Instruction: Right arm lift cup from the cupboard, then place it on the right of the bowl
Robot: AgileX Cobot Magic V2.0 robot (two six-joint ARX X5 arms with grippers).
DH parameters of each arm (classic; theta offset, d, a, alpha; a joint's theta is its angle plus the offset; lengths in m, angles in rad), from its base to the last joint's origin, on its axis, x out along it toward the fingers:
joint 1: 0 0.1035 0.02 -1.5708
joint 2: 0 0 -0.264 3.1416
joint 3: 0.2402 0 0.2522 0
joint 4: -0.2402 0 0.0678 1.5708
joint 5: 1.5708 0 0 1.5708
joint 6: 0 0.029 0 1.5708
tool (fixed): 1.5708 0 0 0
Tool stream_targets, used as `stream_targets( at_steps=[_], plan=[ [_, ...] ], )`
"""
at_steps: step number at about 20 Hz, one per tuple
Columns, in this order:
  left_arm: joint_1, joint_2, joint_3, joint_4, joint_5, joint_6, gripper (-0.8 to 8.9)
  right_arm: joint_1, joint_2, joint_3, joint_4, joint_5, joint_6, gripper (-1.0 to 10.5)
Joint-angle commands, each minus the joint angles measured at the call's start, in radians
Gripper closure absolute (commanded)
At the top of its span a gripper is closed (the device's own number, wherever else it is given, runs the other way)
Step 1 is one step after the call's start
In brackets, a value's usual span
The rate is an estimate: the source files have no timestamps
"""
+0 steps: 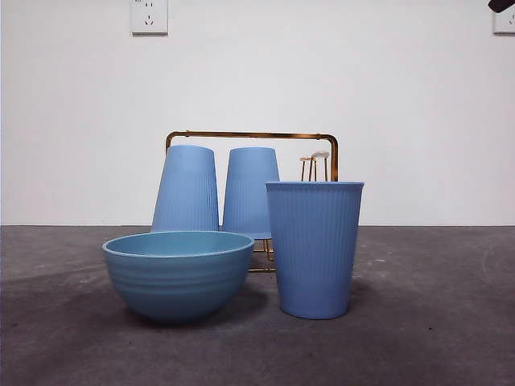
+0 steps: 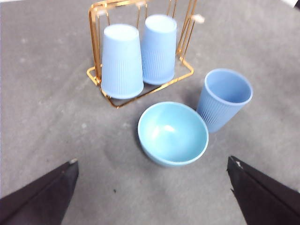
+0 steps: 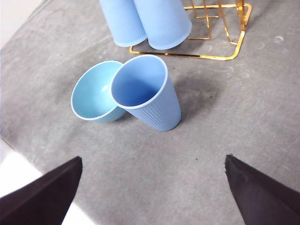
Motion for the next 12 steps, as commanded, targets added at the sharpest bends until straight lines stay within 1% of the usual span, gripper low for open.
stream_targets(
  at_steps=[1,3,4,6,7,12],
  plan=[
    [-0.005,0.003,0.005,0.019,-0.004,-0.004,3.13,0.004,0.002,0.018,0.01,-0.003,-0.015,4.6],
    [-0.005,0.005,0.005,0.018,-0.004,-0.003,3.18,0.004,0.002,0.018,0.01,-0.003,-0.014,4.6],
    [-0.005,0.005,0.005,0.018,-0.004,0.005,4.04,0.004,0.002,0.018,0.01,-0.004,-0.013,5.1],
    [-0.005,0.009,0.005,0.016,-0.004,0.025,8.28,0.004,0.002,0.018,0.01,-0.004,-0.011,9.7],
    [-0.005,0.01,0.005,0.019,-0.004,0.025,8.03,0.004,0.002,0.018,0.01,-0.004,-0.011,9.3],
    [-0.006,0.011,0.006,0.016,-0.002,0.022,8.03,0.004,0.002,0.018,0.01,-0.003,-0.012,9.3]
  ],
)
